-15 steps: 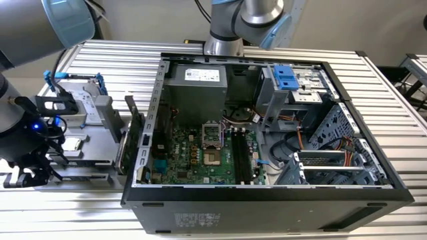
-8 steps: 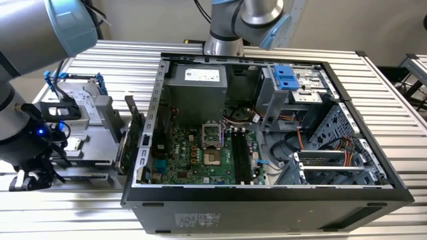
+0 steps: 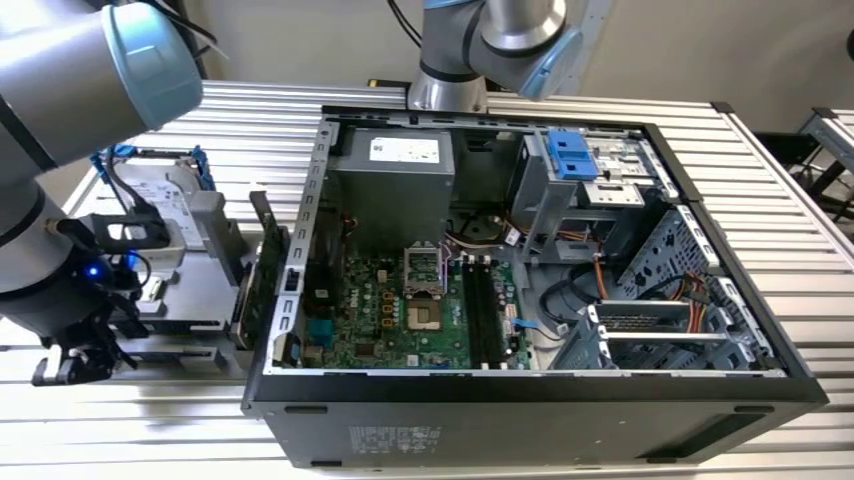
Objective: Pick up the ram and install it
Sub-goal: 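Pick up the ram and move it above insertion slot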
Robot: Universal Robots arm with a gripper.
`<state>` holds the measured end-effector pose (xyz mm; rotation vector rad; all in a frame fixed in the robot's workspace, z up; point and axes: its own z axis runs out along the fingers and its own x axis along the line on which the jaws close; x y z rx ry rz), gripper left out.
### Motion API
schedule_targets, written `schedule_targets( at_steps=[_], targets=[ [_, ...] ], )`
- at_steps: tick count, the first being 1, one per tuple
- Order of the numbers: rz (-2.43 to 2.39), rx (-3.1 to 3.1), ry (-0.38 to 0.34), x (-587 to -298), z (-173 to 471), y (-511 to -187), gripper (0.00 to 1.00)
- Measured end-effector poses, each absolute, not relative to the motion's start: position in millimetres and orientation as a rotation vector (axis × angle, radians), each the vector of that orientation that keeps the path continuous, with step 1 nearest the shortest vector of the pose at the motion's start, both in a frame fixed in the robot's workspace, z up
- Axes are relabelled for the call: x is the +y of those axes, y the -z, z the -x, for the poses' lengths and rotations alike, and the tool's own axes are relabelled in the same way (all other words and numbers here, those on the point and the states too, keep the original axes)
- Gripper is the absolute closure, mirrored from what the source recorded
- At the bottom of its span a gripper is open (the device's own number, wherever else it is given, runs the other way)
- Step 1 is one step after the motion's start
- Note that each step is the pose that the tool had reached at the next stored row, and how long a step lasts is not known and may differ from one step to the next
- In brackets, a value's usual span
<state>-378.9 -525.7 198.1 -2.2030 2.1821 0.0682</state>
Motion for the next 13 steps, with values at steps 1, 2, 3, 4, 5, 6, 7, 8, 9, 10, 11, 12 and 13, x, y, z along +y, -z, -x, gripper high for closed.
schedule_targets(
  at_steps=[1,2,3,4,5,6,7,8,9,10,11,12,13],
  targets=[
    [2.203,2.182,-0.068,-524.8,379.0,-197.1,0.0],
    [2.203,2.182,-0.068,-524.0,378.9,-196.2,0.0],
    [2.203,2.182,-0.068,-523.4,379.0,-195.6,0.0],
    [2.203,2.182,-0.068,-522.9,379.1,-195.3,0.0],
    [2.203,2.182,-0.068,-522.6,379.4,-195.1,0.0],
    [2.203,2.182,-0.068,-522.6,379.9,-195.0,0.0],
    [2.203,2.182,-0.068,-522.6,380.6,-194.8,0.0],
    [2.203,2.182,-0.068,-522.9,381.1,-194.6,0.0],
    [2.203,2.182,-0.068,-523.7,381.5,-194.4,0.0],
    [2.203,2.182,-0.068,-524.4,381.8,-194.1,0.0],
    [2.203,2.182,-0.068,-524.8,381.9,-193.6,0.0],
    [2.203,2.182,-0.068,-524.8,381.9,-192.9,0.0],
    [2.203,2.182,-0.068,-524.8,382.0,-192.7,0.0]
  ],
)
